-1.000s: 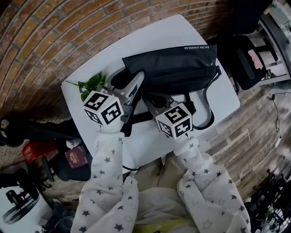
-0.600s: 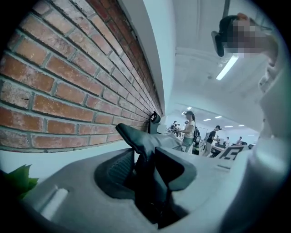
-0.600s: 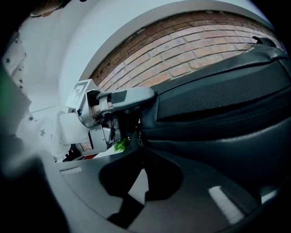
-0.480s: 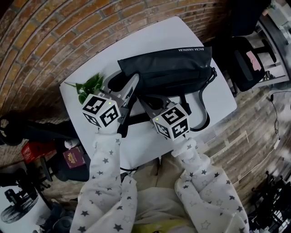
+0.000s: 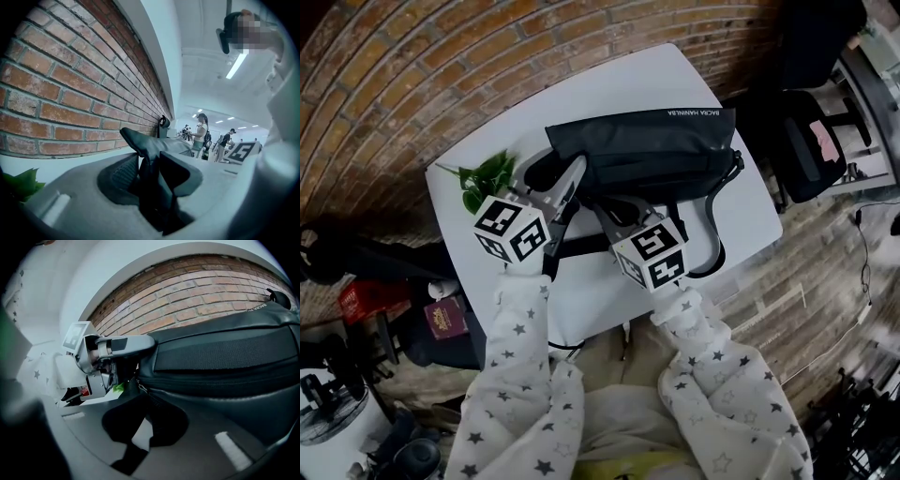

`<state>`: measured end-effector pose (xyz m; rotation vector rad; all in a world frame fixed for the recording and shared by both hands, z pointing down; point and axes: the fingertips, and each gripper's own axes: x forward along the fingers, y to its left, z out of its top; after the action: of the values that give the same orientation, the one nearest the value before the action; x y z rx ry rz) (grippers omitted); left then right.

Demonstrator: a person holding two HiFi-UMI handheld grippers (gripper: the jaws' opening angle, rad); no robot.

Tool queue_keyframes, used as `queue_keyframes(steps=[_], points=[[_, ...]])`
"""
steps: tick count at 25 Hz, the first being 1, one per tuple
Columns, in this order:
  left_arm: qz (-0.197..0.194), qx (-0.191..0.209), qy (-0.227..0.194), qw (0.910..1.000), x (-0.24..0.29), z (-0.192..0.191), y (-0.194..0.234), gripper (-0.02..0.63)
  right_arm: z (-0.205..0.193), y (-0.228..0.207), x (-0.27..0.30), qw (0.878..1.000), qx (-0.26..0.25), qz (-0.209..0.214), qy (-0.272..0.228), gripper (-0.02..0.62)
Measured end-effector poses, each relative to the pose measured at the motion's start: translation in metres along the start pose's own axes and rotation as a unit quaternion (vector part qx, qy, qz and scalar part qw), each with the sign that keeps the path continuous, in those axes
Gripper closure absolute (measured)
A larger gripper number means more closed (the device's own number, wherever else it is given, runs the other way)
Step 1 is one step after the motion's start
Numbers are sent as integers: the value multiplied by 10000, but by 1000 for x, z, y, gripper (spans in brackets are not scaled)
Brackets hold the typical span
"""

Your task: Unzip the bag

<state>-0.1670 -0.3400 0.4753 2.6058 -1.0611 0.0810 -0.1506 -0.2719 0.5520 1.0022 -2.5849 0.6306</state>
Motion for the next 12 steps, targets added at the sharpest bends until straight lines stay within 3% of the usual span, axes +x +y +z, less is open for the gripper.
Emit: queue_keyframes(steps=[12], points=[[181,-23,-40,9998,-3,1,0,465,3,-13,-15,9996,-4,-298,-23,575]])
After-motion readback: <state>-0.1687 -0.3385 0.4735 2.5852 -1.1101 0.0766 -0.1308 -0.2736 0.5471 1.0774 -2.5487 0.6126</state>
